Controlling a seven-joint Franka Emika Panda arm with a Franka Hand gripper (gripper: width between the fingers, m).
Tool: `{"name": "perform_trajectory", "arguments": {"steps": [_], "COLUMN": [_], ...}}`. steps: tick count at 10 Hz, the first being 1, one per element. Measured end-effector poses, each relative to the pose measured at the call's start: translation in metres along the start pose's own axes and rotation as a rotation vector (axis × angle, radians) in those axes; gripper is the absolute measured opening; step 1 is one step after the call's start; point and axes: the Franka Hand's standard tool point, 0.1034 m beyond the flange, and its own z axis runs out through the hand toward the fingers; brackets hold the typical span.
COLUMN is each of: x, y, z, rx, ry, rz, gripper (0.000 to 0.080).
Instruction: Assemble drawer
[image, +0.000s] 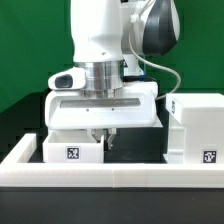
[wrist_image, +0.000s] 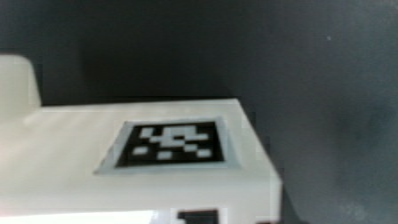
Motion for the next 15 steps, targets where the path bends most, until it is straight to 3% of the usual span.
{"name": "perform_trajectory", "arguments": {"steps": [3,6,8,11,13,15], "x": [0.0,0.006,0.007,0.006,0.004,0.0], "y": [0.0,-0.012,-0.006,-0.006,-0.014,-0.027], "z": [-0.001,-0.015,-0.018,-0.016,-0.016,-0.016], "rx": [0.001,0.003,0.023,0.016,-0.009,-0.009], "ry": [-0.002,-0.004,-0.038,-0.034,-0.024,-0.032], "rz": [-0.014,-0.169,-0.223,-0.377,-0.577,-0.77], "gripper": [0.004,0.0041,0.0041,0.0041,0.0041,0.0041]}}
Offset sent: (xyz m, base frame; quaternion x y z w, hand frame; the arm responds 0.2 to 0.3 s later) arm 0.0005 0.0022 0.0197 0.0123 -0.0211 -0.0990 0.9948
